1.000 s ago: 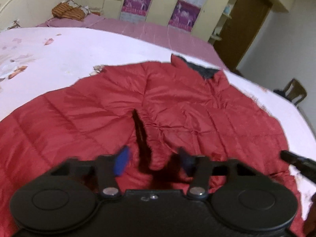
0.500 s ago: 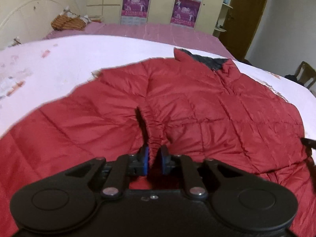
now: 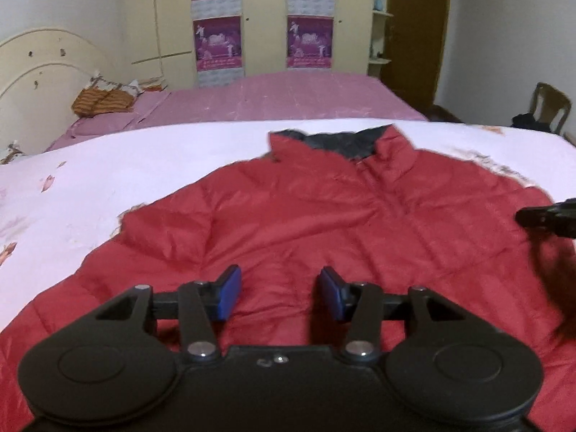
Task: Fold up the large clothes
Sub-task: 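Carry the sleeve across the jacket body and release it with the right gripper, then grasp the other sleeve cuff with the left gripper and lift it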
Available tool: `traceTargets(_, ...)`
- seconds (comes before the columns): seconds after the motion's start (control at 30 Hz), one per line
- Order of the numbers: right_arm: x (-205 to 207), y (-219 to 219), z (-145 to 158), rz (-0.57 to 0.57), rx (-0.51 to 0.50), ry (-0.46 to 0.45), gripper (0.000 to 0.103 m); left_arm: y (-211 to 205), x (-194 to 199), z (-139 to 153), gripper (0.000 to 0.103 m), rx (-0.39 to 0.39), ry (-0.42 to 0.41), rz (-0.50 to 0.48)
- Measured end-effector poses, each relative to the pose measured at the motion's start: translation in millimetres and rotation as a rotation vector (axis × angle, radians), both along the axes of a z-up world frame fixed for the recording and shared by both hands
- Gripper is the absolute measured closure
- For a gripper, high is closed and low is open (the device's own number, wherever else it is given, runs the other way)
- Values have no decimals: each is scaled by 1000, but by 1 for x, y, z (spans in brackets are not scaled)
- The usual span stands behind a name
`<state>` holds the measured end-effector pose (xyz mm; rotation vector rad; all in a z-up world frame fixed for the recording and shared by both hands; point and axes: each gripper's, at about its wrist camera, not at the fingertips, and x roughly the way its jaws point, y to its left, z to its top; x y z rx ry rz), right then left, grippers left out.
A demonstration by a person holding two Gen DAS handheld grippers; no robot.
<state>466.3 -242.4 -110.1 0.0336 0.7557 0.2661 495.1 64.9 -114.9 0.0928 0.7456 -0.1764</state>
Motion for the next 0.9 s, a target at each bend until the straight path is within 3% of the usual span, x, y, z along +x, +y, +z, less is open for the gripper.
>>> traceTargets(0.07, 7, -15, -8, -29, -32, -6, 103, 12, -2, -4, 55, -3, 4, 14)
traceTargets(0.17, 18, -53, -18, -201, -47, 20, 103, 15, 0, -11, 57, 12, 18, -6)
traceTargets(0.23, 23, -67, -24, -247, -41, 49, 103, 12, 3, -14, 58, 25, 21, -8)
traceTargets(0.33, 15, -65, -13, -232, -48, 47, 103, 10, -4, -1, 58, 10, 7, 5)
traceTargets(0.5, -38, -52, 16, -208, -16, -12, 103, 8, -36, 15, 55, -48, -31, 6)
traceTargets(0.73, -51, -33, -15, -215, -71, 81, 103, 9, -39, -14, 54, -39, 38, 8)
traceTargets(0.9, -66, -28, 0, -229, -55, 57, 103, 13, -50, 4, 56, -52, 4, 17)
